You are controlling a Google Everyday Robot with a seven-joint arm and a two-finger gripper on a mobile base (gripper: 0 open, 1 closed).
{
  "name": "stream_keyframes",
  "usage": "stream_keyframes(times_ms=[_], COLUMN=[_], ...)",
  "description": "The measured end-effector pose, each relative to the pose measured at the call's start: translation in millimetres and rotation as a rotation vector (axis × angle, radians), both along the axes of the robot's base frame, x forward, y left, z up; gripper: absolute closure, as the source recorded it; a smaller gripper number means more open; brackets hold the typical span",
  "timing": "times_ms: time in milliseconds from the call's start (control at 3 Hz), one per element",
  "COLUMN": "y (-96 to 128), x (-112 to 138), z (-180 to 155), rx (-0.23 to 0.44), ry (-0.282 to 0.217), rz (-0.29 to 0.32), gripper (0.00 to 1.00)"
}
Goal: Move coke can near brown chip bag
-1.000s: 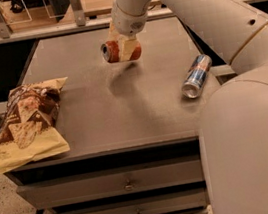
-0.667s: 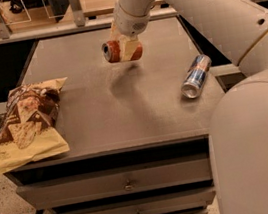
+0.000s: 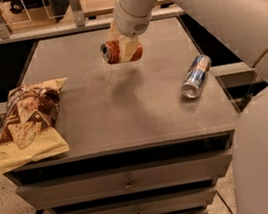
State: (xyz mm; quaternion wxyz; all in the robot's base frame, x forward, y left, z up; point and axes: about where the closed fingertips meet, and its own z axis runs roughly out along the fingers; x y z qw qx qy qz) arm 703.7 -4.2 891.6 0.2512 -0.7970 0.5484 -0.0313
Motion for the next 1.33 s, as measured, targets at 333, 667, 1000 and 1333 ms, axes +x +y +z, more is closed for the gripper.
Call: stream_keyframes(times_ms=[333,667,1000,1333], y=[1,7,21,43], x=[0,-13,-55,-107], z=[-3,-3,7,14], rx=[-0.001,0.006,0.055,0.150], ry=[0.003,-0.048,-0.164,-0.259], rz=[0.002,0.044,0.181,0.317], gripper=[0.99,1.00,1.00,1.00])
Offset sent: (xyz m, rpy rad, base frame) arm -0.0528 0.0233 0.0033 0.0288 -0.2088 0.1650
